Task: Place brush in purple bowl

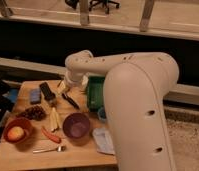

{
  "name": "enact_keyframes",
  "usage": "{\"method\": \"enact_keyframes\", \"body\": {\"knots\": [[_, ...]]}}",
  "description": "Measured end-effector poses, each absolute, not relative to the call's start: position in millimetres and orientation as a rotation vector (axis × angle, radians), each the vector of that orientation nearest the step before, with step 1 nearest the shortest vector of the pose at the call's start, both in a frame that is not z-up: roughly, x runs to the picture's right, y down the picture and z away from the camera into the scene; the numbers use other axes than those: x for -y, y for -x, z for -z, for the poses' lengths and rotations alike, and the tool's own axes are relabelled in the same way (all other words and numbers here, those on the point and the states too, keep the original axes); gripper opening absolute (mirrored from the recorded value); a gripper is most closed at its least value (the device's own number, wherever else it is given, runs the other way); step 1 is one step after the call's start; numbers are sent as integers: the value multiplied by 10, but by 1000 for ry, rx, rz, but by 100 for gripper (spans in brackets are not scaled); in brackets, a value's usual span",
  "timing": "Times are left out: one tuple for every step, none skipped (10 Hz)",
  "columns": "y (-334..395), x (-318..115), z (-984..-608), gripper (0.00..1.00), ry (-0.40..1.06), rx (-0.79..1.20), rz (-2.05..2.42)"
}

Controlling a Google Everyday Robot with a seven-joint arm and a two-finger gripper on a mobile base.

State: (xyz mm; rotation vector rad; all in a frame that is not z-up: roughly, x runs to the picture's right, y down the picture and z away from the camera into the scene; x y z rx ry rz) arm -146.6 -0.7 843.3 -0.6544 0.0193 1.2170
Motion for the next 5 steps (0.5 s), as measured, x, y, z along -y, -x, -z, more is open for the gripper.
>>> {"method": "enact_keyframes", "body": {"knots": [[1471,-52,-8543,80,653,-41,-1206],[1513,-89,-8624,80,656,-50,-1196],[1544,-119,-8716,80,655,-58,-1186],[1584,-130,-8773,80,655,-59,-1176],[1686,-144,-8835,80,656,-46,-1166]]}}
